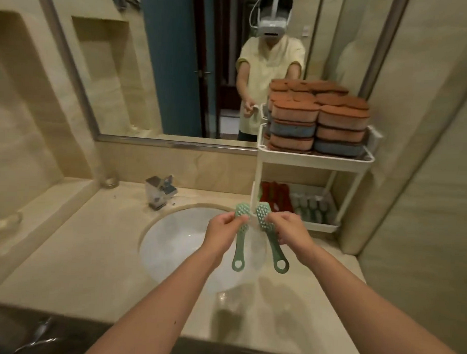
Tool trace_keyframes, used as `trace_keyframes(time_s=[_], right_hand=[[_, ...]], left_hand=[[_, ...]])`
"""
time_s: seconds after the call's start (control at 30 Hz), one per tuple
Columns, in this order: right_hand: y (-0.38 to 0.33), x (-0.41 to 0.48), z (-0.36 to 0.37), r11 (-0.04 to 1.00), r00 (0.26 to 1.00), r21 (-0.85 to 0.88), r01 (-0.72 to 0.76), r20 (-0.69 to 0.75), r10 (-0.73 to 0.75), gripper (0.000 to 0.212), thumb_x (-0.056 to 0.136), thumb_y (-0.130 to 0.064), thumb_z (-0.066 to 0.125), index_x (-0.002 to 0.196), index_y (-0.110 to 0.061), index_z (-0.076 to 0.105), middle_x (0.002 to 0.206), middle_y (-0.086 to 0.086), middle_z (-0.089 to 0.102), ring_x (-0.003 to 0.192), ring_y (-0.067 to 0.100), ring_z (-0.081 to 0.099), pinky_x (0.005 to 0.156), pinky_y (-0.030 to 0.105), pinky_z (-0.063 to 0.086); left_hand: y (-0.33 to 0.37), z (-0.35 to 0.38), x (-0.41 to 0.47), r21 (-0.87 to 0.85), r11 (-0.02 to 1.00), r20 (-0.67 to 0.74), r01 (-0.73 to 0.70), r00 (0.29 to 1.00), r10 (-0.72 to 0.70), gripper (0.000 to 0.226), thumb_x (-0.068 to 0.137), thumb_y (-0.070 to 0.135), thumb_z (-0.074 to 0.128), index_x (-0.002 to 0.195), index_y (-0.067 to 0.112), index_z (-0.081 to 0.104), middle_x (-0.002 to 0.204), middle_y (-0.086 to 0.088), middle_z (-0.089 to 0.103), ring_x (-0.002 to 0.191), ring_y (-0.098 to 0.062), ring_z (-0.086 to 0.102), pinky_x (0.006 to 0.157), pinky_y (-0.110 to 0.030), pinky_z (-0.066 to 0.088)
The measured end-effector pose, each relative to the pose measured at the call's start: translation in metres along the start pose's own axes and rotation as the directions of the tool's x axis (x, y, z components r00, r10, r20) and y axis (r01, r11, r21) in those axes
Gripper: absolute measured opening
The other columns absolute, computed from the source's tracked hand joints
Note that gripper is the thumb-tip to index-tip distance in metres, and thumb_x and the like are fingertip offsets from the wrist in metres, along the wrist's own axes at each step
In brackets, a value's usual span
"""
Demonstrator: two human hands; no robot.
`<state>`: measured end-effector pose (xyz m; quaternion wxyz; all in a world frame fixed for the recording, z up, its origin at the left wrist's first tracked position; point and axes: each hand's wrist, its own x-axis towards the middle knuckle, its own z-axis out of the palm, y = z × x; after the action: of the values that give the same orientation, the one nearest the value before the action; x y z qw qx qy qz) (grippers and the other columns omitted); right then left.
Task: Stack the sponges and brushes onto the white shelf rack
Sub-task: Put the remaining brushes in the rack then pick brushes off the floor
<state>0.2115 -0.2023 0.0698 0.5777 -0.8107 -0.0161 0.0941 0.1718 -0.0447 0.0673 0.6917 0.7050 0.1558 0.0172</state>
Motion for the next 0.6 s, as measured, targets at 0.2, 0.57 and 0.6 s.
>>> trace_keyframes(time_s=[0.2, 0.57, 0.6], right_hand=[[0.015, 0.033, -0.072, 0.997, 0.999, 0.072, 0.025, -0.033, -0.023, 0.018, 0.092, -0.016, 0.054, 0.085, -0.004, 0.066, 0.054, 0.005, 0.056, 0.041, 0.017, 0.049, 0.039, 0.025, 0.038], [0.059, 0.080, -0.123, 0.936, 0.959, 0.322, -0.145, -0.186, 0.212, 0.021, 0.096, -0.029, 0.049, 0.101, -0.021, 0.067, 0.081, 0.012, 0.073, 0.055, 0.023, 0.067, 0.042, 0.028, 0.049], [0.062, 0.084, -0.125, 0.939, 0.959, 0.312, -0.146, -0.188, 0.212, 0.018, 0.096, -0.026, 0.050, 0.101, -0.021, 0.068, 0.085, 0.011, 0.072, 0.055, 0.022, 0.067, 0.042, 0.028, 0.050]], left_hand=[[0.008, 0.067, 0.045, 0.040, 0.995, 0.149, -0.093, 0.985, 0.086, 0.020, 0.092, 0.026, 0.063, 0.111, 0.023, 0.068, 0.075, 0.015, 0.062, 0.058, 0.009, 0.054, 0.054, -0.007, 0.041], [0.006, 0.143, 0.105, -0.008, 0.991, 0.289, 0.135, 0.949, -0.127, 0.026, 0.094, 0.013, 0.044, 0.106, 0.026, 0.063, 0.112, -0.004, 0.062, 0.095, -0.021, 0.065, 0.076, -0.032, 0.055], [0.005, 0.147, 0.110, -0.001, 0.990, 0.288, 0.138, 0.949, -0.132, 0.021, 0.095, 0.017, 0.046, 0.104, 0.026, 0.063, 0.112, -0.001, 0.060, 0.093, -0.020, 0.064, 0.075, -0.032, 0.055]])
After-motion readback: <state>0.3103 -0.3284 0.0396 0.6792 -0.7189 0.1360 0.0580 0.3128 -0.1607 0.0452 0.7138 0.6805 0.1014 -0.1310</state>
